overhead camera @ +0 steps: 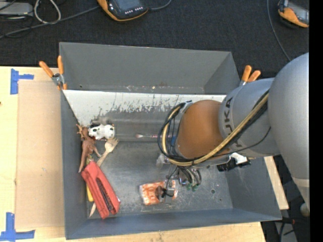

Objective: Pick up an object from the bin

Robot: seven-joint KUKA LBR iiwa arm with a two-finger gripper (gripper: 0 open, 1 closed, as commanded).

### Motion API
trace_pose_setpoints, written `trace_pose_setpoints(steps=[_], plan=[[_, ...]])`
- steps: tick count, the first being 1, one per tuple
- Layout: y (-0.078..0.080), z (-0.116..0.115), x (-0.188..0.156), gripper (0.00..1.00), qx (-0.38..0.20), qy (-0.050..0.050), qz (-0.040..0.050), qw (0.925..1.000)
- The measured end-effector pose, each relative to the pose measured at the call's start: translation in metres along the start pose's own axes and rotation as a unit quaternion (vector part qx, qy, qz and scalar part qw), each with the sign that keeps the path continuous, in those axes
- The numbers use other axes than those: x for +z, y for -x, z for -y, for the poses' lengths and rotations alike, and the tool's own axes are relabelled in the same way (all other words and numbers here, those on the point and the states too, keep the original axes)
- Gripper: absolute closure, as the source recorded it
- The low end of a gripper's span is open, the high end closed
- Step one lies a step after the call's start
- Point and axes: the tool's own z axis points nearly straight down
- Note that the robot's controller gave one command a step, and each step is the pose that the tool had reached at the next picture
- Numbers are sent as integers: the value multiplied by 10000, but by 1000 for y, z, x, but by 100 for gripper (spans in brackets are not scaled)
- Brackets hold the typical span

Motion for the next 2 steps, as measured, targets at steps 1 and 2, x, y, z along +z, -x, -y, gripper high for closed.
trace_pose_setpoints(steps=[1,2], plan=[[5,15,2,100,91,15,56,9999],[5,15,2,100,96,16,56,9999]])
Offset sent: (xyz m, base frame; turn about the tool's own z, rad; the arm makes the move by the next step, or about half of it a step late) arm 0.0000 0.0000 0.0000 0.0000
